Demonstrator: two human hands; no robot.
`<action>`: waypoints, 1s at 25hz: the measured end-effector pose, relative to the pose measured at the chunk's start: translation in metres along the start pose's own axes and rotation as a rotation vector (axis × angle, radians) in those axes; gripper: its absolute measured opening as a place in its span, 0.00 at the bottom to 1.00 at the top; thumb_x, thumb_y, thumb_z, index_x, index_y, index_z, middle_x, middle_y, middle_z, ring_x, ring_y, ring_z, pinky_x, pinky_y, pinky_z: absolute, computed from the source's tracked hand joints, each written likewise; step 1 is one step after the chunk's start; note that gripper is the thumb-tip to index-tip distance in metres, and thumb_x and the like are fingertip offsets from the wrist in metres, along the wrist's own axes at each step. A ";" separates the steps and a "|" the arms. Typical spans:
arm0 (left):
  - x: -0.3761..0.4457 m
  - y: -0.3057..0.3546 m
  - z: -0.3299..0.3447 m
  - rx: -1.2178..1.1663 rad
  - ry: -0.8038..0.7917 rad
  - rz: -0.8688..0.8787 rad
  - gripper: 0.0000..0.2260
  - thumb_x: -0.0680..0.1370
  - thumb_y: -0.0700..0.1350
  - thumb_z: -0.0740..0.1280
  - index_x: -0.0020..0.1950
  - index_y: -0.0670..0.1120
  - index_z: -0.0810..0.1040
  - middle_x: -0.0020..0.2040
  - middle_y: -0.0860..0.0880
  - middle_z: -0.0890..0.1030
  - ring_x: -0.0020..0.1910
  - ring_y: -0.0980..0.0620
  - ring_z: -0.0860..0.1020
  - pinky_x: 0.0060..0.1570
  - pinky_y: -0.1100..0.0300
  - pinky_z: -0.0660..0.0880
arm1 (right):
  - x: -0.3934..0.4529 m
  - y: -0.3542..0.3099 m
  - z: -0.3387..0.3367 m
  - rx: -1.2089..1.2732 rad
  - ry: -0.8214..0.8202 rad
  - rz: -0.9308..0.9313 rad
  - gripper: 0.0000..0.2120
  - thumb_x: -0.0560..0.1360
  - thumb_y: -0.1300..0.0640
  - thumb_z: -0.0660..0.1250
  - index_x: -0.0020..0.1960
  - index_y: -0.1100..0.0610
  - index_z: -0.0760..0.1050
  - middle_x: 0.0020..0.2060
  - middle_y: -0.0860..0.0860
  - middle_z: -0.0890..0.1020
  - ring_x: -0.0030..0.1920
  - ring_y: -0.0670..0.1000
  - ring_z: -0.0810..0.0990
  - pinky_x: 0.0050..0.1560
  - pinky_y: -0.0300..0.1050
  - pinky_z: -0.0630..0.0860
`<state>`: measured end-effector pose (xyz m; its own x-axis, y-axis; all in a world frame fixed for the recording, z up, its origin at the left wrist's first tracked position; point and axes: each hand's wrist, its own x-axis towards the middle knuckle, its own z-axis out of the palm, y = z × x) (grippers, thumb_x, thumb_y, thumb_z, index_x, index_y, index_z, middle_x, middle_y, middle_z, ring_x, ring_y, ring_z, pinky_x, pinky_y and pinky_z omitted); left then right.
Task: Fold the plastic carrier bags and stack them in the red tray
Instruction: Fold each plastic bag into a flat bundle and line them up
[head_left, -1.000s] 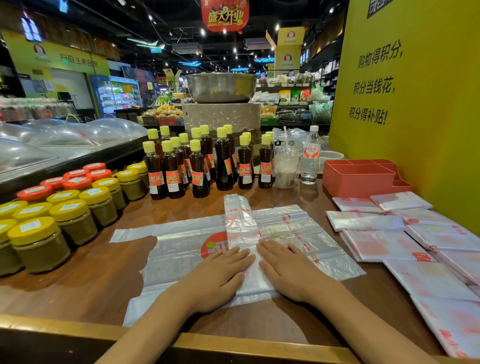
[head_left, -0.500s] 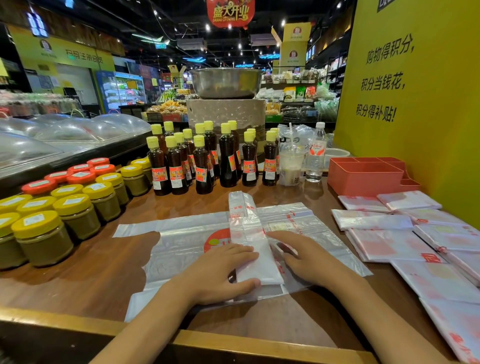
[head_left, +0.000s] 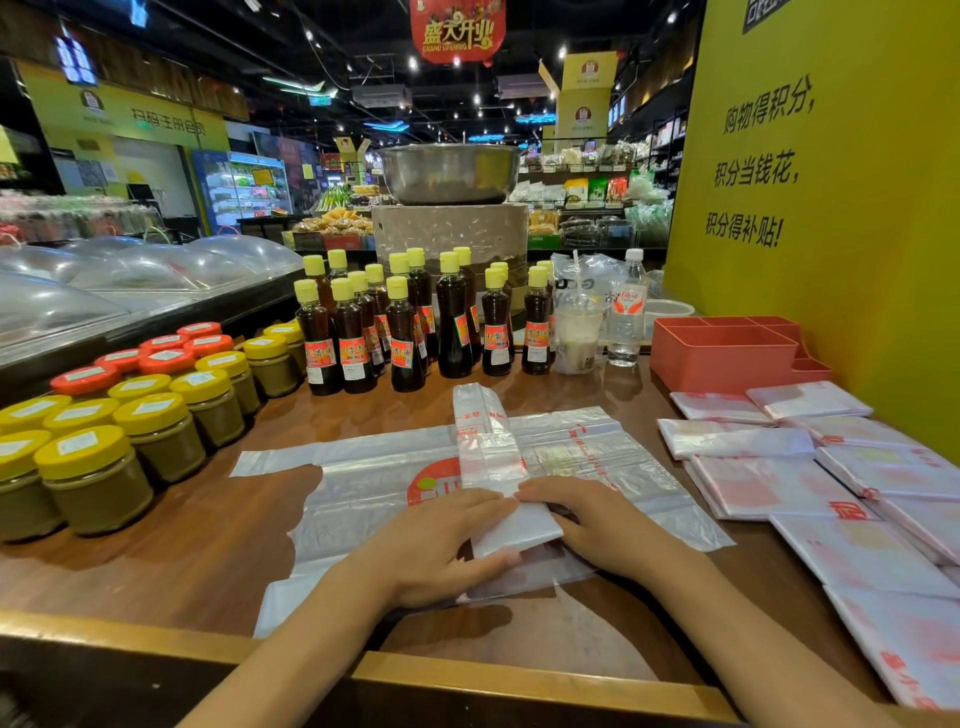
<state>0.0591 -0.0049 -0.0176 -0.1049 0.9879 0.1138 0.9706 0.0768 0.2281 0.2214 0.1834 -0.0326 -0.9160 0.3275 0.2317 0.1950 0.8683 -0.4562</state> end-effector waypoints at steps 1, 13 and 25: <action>-0.001 -0.002 0.000 -0.002 0.009 0.008 0.34 0.77 0.72 0.56 0.80 0.59 0.57 0.79 0.61 0.59 0.76 0.62 0.56 0.74 0.63 0.54 | 0.000 -0.001 -0.001 0.015 0.010 0.002 0.18 0.81 0.55 0.62 0.69 0.43 0.75 0.66 0.38 0.78 0.65 0.40 0.74 0.67 0.43 0.71; -0.001 -0.015 0.001 -0.451 0.295 -0.112 0.11 0.83 0.52 0.61 0.59 0.56 0.82 0.57 0.62 0.80 0.57 0.63 0.76 0.57 0.65 0.75 | -0.002 -0.025 -0.012 0.398 0.139 0.069 0.08 0.80 0.48 0.66 0.52 0.48 0.83 0.45 0.44 0.85 0.47 0.44 0.83 0.53 0.49 0.81; 0.011 -0.011 0.004 -0.502 0.423 -0.356 0.21 0.77 0.50 0.72 0.66 0.58 0.68 0.55 0.64 0.74 0.49 0.65 0.77 0.39 0.76 0.73 | 0.007 -0.039 0.004 0.398 0.259 0.290 0.14 0.79 0.51 0.69 0.64 0.49 0.74 0.53 0.44 0.80 0.49 0.42 0.80 0.39 0.28 0.74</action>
<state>0.0485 0.0056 -0.0231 -0.5675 0.7707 0.2897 0.6572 0.2119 0.7233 0.2058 0.1508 -0.0164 -0.7183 0.6569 0.2291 0.2331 0.5376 -0.8104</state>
